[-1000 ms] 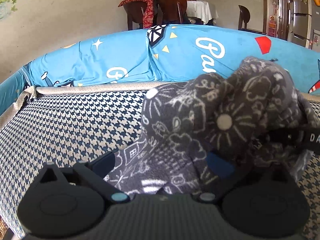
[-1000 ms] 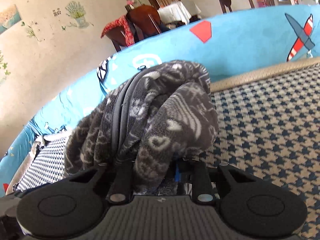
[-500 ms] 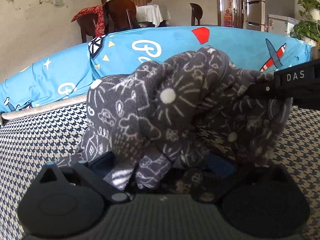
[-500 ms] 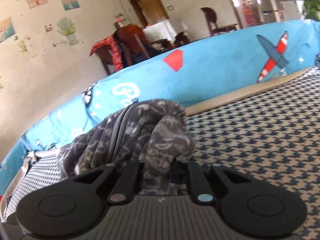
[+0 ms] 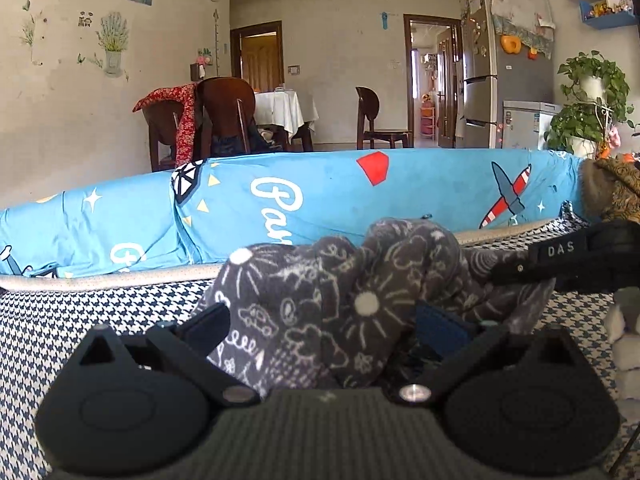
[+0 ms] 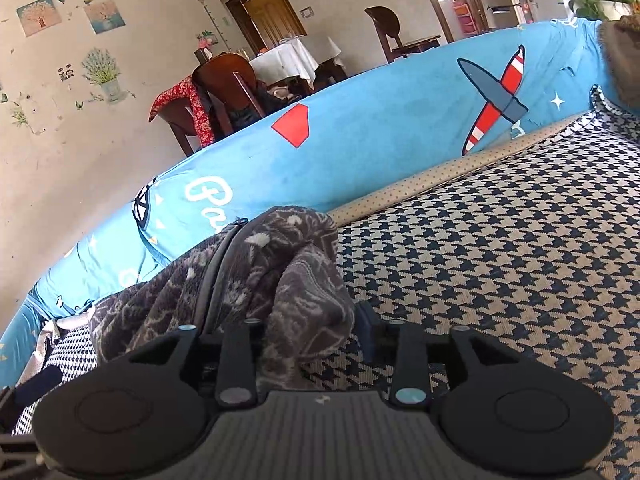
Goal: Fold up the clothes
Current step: 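Hold the grey fleece garment with both grippers and lift it together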
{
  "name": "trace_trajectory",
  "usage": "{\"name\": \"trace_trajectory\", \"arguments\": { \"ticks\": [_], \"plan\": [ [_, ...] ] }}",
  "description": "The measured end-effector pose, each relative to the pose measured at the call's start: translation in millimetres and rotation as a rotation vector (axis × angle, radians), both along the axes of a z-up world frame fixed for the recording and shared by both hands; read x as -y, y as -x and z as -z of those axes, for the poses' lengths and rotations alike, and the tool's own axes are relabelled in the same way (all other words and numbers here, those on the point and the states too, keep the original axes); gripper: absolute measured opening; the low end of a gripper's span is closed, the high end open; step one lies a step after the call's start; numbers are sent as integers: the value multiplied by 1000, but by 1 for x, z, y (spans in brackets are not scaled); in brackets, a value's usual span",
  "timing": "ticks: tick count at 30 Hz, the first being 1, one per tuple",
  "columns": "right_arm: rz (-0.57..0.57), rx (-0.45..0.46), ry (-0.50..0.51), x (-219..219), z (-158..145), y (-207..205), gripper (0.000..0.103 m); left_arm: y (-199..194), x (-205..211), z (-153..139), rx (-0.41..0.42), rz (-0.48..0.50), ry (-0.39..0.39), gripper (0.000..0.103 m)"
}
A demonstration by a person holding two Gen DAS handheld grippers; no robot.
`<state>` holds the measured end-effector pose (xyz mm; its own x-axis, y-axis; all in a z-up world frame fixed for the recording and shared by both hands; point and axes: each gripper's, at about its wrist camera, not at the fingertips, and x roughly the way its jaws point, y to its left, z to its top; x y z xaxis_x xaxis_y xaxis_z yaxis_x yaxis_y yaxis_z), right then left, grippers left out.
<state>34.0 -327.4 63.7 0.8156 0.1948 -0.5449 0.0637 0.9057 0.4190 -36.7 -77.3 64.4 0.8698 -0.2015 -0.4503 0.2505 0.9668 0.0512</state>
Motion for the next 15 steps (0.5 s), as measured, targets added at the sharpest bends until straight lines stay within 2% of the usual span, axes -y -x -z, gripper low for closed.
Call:
{"name": "trace_trajectory", "arguments": {
  "ticks": [4, 8, 12, 15],
  "plan": [
    [10, 19, 27, -4, -3, 4, 54, -17, -3, 3, -43, -70, 1, 103],
    [36, 71, 74, -4, -9, 9, 68, -35, -6, 14, -104, -170, -30, 103],
    [-16, 55, 3, -6, -5, 5, 70, -47, -19, 26, -181, -248, -3, 103],
    [-60, 34, -59, -12, 0, -1, 71, -51, -25, 33, -199, -296, -22, 103]
  ]
}}
